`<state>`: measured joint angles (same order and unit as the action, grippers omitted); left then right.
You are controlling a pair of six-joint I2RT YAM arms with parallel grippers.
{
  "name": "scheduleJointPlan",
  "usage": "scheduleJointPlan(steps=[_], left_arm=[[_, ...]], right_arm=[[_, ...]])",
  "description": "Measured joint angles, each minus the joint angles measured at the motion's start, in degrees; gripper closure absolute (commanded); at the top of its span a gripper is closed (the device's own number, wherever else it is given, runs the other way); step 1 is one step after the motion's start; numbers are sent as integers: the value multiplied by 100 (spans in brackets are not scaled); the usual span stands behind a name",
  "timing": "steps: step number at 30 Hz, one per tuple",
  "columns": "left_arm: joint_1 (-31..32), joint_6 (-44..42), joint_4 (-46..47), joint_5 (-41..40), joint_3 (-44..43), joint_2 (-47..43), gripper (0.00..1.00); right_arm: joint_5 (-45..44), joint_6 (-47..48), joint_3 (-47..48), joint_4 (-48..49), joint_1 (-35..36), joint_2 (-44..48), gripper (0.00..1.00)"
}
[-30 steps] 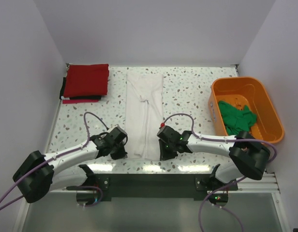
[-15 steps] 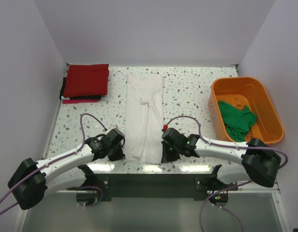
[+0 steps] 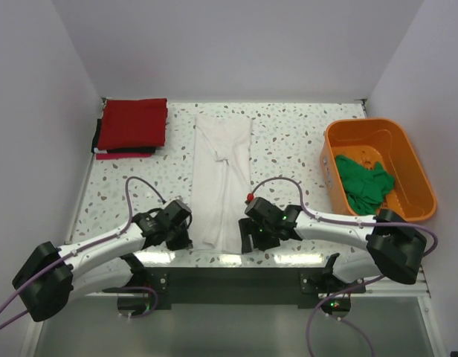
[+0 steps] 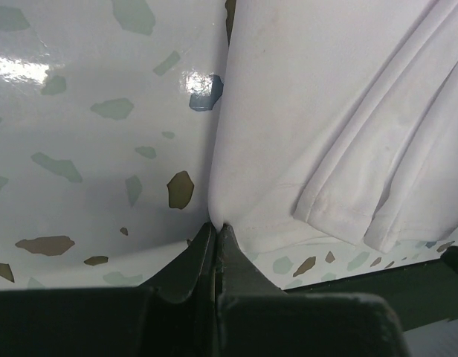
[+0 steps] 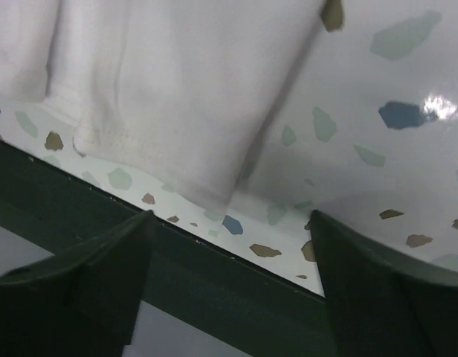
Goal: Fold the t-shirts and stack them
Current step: Fold the tshirt
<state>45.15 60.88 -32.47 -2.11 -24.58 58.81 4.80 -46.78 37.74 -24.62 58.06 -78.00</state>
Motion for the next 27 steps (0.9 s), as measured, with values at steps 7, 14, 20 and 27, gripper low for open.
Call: scheduleJointPlan(steps=[7,14,20,27], left_arm=[[2,4,55,33,28,-28,100],[0,105,186,44,184,-223,100],[2,149,245,55,269,-319,100],[2,245,306,55,358,-424,100]], right_arm=[[-599,861,1349,-546,485,-116,1],[-1707,1073,2900,-592,852,-1631,1],[-2367,979,3578,-905,1106,-2951,1],[-2682,872,3670,-1113,1113,-3077,1]])
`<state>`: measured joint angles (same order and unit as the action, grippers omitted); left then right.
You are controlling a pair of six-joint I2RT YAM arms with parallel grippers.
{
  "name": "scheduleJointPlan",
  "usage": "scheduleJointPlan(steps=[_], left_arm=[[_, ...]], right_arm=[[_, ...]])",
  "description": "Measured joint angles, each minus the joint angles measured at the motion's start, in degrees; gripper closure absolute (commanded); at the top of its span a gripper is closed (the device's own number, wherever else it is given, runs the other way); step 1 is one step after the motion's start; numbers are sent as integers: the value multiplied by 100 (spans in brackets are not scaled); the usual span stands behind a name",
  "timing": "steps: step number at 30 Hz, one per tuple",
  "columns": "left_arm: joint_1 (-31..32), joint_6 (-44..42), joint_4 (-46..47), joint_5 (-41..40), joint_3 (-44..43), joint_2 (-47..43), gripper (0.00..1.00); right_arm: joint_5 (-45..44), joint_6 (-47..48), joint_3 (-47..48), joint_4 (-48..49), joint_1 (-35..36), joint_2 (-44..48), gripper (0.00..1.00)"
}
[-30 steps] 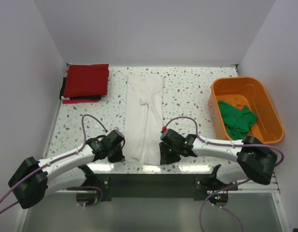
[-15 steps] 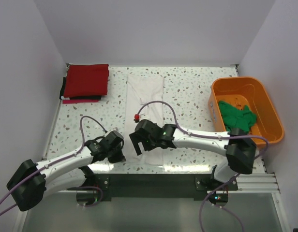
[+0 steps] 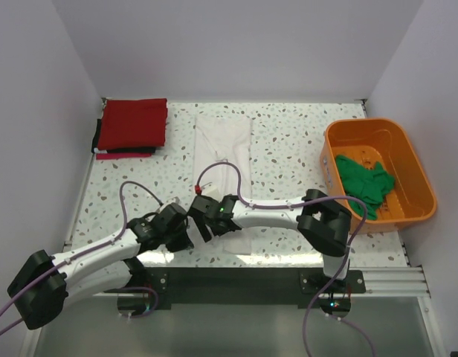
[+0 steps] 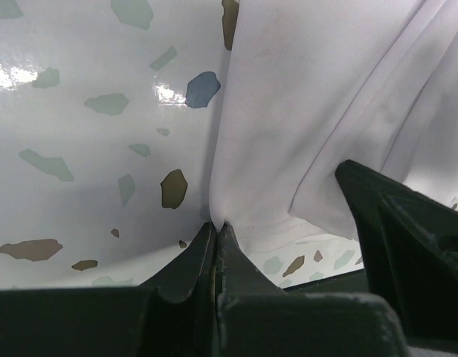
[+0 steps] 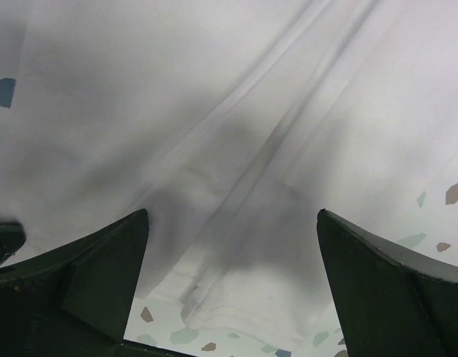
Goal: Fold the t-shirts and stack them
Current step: Fold the tshirt
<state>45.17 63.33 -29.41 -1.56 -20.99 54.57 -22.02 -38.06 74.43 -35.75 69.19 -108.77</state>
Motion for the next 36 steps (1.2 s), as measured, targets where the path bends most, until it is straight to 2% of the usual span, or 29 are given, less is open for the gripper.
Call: scheduleJointPlan(steps=[5,9,14,20,27,36], left_arm=[[2,96,-7,-22,33,-79,100],[2,199,-2,-37,76,-173,100],[2,256,20,-35,140,-236,100],[2,310,35,-35,166,-269,100],[2,358,109,-11,240,-356,100],[2,374,195,24,332,-479,100]], right_arm=[[-262,-144,-2,-254,7,7,1],[-332,-293,-367,-369,35,203,1],[-358,-334,-918,-459,57,975,1],[4,-168,-1145,212,57,1661,1],[55,-138,-774,730,57,896,1],[9,-216,-516,686,57,210,1]])
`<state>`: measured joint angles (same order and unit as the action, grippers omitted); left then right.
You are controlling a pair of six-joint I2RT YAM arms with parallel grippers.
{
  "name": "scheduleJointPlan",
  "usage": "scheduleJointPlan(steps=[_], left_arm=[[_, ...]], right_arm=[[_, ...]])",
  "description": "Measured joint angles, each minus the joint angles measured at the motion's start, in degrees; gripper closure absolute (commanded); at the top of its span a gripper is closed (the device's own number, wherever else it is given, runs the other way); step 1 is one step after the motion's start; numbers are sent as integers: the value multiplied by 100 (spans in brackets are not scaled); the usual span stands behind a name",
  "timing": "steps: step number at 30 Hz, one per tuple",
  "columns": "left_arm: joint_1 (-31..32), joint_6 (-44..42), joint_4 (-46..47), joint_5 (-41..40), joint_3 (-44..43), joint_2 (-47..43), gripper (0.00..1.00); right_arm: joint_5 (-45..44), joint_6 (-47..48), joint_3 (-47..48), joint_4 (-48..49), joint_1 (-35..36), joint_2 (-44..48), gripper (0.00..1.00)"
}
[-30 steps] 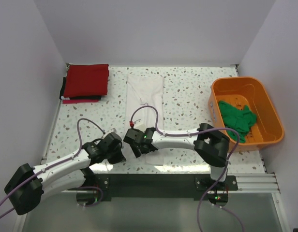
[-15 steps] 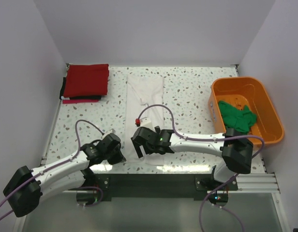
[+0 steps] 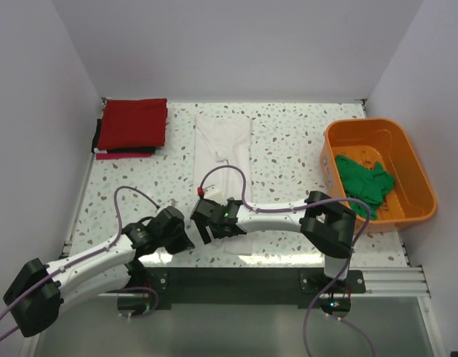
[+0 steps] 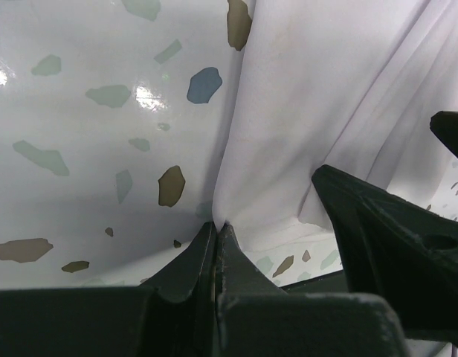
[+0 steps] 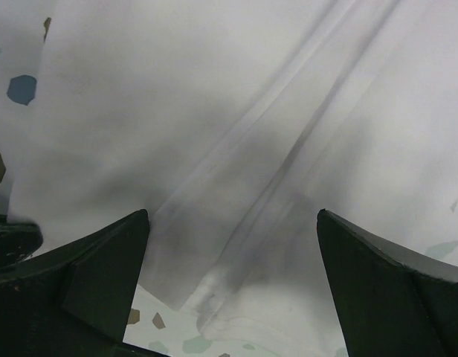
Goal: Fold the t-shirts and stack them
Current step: Fold the tshirt
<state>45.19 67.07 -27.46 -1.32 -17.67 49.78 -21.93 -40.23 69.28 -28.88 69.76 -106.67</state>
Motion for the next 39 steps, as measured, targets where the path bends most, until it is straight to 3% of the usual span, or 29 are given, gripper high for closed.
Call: scheduleJointPlan(steps=[9,19,26,34,39], left_arm=[[0,179,-229,-61,0,-144,100],[0,282,-330,-79,-2,-175,100],[0,282,-339,-81,-17,-151,100],[0,280,-350,-81,-24,-149,100],[0,280,-389,-81,-24,-179,100]], right_arm=[[-254,-120,-284,-522,0,330,1],[-192,-260,-1067,-925,0,1884,1],[114,-431,-1596,-841,0,2490,2],[800,-890,-2588,-240,-96,3084,35],[1239,-1117,-3001,170,-238,3119,42]])
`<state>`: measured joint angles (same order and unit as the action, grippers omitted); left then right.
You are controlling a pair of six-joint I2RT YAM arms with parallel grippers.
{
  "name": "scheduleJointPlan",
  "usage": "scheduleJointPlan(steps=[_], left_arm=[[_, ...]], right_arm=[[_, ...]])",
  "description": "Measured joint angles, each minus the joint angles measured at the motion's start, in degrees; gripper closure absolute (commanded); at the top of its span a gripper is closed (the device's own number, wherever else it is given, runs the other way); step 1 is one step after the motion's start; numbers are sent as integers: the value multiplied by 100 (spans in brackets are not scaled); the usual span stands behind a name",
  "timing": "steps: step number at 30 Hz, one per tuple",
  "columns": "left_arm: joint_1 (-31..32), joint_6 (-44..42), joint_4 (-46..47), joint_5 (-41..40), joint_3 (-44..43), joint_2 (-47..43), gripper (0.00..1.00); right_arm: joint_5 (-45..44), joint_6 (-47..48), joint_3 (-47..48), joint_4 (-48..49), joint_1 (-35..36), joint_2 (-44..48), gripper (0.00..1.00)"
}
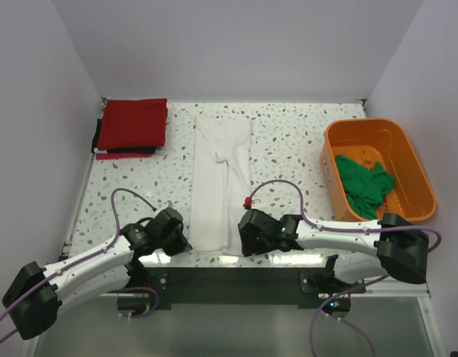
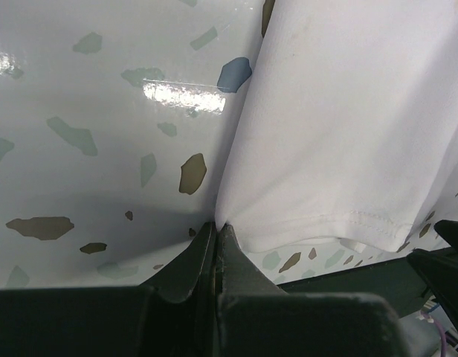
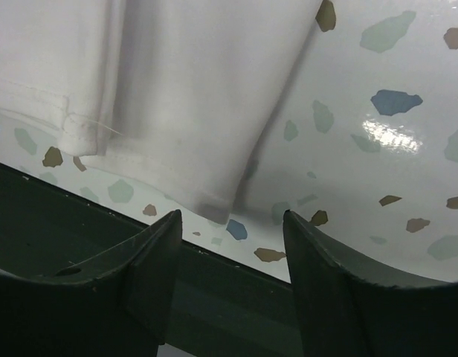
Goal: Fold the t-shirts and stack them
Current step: Fold the tshirt
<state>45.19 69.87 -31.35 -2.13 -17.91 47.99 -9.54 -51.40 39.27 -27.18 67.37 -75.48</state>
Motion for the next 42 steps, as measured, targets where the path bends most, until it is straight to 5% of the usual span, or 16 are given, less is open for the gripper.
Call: scheduleJointPlan(steps=[1,8,11,13,25,42], left_arm=[[0,0,-7,0,0,-7,100],[0,0,-39,0,0,-24,100],[0,-4,-61,0,-2,-37,100],[0,-2,-101,-2,-9,-52,100],[0,-385,-693,-245,-671,168,100],[-1123,-1751,321,-1196,-3432,2798,100]], right_arm=[[33,-31,-26,68,0,0,49],[179,-175,-142,531,-2,-243,58],[188,-216,-136,566,-2,-389,71],[188,-221,-136,542,-2,-396,100],[17,4,363,46,-116,-85,100],[-140,1604,2282,407,-2173,-1088,100]])
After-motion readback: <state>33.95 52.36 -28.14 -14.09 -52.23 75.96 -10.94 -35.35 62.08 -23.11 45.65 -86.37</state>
